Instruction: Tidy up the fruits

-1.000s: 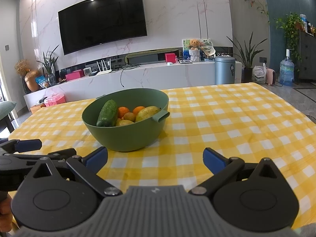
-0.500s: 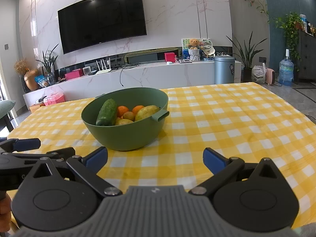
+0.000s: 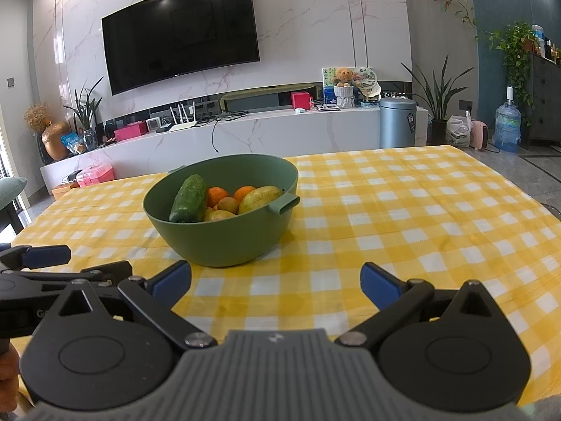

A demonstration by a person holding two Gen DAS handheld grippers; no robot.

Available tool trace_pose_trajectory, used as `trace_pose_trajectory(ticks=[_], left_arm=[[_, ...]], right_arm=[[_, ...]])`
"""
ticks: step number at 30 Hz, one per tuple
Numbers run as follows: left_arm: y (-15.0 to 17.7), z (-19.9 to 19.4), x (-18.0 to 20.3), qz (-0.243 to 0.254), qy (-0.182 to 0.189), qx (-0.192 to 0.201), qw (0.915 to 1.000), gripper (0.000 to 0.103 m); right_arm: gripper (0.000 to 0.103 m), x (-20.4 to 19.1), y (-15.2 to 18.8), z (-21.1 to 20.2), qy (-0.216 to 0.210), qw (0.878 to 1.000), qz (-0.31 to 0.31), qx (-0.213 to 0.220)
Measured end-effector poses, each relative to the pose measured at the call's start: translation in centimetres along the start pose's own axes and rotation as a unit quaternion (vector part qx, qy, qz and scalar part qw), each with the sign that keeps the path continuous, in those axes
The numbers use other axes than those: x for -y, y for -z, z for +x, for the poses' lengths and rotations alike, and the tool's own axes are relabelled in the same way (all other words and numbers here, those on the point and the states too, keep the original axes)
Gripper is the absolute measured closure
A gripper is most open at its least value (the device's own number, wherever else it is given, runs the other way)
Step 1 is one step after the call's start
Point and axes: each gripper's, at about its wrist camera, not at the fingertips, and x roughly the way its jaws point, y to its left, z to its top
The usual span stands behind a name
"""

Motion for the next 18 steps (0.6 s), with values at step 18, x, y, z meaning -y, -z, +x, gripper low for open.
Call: trace_pose_trajectory(ticks=[18], left_arm=[[0.08, -0.01, -0.02, -0.007, -0.001, -0.003, 1.0000, 0.007]], right_arm=[[0.004, -0.03, -0.04, -0.03, 0.000, 1.000, -0.001, 0.000]])
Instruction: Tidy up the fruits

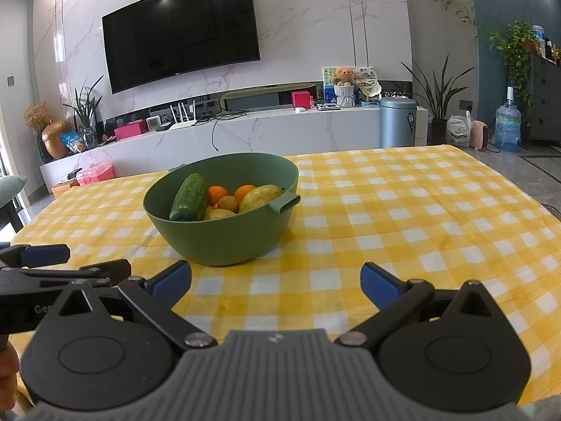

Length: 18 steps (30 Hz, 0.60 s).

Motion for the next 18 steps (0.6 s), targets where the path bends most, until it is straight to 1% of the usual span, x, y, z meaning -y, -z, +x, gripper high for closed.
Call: trace_pose_trajectory(ticks=[18], left_arm=[[-0.03, -0.15, -0.01, 0.007, 0.000, -0.005, 1.0000, 0.007]], right_arm=[[0.004, -0.02, 0.10, 0.03, 0.001, 1.000, -0.001, -0.001]])
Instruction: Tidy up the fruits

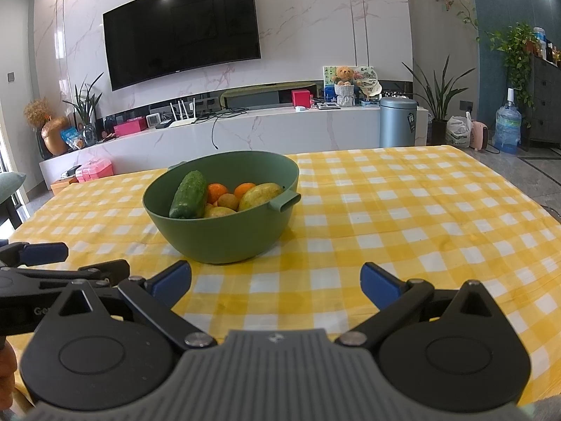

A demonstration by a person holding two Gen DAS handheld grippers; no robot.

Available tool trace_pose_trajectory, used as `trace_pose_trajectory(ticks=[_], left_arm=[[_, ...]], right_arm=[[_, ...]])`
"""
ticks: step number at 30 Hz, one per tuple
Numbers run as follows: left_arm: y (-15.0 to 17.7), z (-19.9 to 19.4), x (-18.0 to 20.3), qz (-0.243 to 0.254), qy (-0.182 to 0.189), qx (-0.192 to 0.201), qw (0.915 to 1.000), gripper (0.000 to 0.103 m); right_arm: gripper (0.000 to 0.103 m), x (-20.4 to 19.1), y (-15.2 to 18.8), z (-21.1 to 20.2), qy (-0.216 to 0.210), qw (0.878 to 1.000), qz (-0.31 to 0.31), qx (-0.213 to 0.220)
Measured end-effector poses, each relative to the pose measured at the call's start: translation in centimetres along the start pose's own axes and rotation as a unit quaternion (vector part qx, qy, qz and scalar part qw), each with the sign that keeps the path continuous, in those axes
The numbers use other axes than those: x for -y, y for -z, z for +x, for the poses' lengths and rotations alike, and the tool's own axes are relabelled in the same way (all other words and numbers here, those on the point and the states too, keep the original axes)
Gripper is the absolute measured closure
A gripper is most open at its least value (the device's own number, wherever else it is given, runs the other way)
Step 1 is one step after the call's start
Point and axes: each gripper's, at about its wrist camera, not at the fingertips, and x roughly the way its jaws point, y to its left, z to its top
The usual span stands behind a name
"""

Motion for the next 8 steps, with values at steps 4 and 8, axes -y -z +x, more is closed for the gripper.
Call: trace_pose_trajectory(ticks=[4, 8], left_arm=[[-0.05, -0.02, 0.04, 0.000, 0.001, -0.001, 1.0000, 0.007], [-0.11, -0.04, 0.05, -0.001, -0.003, 0.001, 1.0000, 0.007]], right_arm=[[0.004, 0.11, 0.19, -0.02, 0.000, 1.000, 0.000, -0.001], [0.004, 0.26, 0.37, -0.10, 0.001, 1.000, 0.000, -0.001]])
